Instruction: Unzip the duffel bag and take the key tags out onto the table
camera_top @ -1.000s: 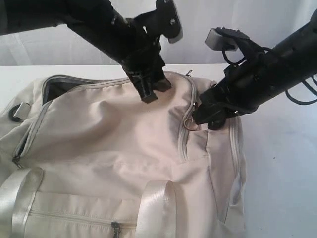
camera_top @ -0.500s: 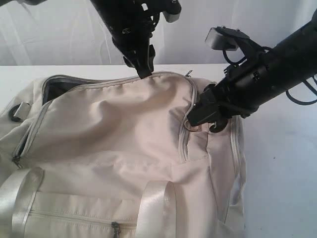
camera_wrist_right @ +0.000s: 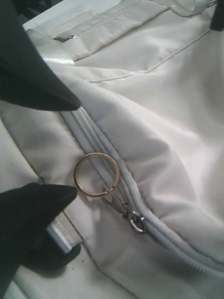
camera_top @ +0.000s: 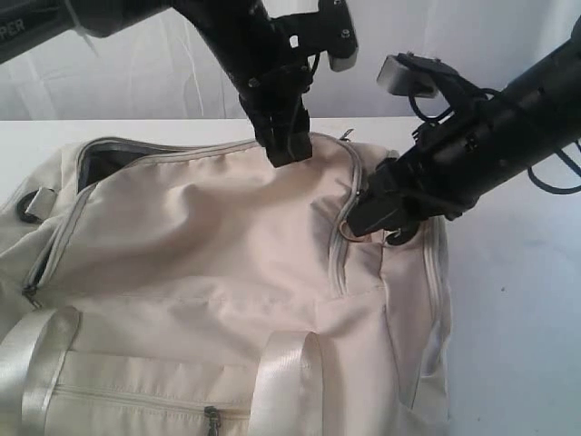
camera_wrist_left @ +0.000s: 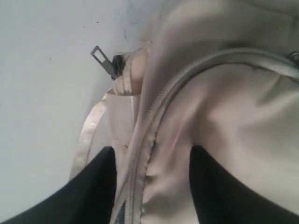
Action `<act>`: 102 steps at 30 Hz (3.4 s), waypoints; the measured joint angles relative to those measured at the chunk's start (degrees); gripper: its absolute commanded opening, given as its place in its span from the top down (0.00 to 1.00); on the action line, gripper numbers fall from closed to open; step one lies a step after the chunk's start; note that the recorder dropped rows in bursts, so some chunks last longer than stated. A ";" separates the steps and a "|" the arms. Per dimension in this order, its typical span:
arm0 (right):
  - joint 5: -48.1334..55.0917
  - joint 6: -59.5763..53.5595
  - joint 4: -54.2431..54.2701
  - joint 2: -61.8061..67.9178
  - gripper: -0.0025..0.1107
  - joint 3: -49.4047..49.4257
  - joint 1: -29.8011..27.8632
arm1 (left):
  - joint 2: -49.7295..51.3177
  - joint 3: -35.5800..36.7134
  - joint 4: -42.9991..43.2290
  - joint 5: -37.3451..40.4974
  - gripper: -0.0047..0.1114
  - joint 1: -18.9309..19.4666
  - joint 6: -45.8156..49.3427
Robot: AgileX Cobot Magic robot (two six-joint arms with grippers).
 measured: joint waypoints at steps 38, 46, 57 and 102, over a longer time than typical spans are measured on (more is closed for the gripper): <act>-2.37 -2.93 2.18 2.03 0.54 0.00 0.00 | -7.36 0.00 -0.64 10.17 0.96 -0.08 -2.26; -5.05 -2.82 4.13 6.45 0.47 0.00 0.02 | -8.53 0.00 -1.54 10.17 0.96 -0.22 -2.26; -4.27 -1.41 4.54 6.67 0.98 0.00 0.02 | -8.74 0.00 -2.00 10.17 0.96 -0.22 -2.38; 9.06 -1.25 -1.94 -4.29 0.98 0.45 11.23 | -5.66 0.00 14.56 5.63 0.96 -0.22 -15.99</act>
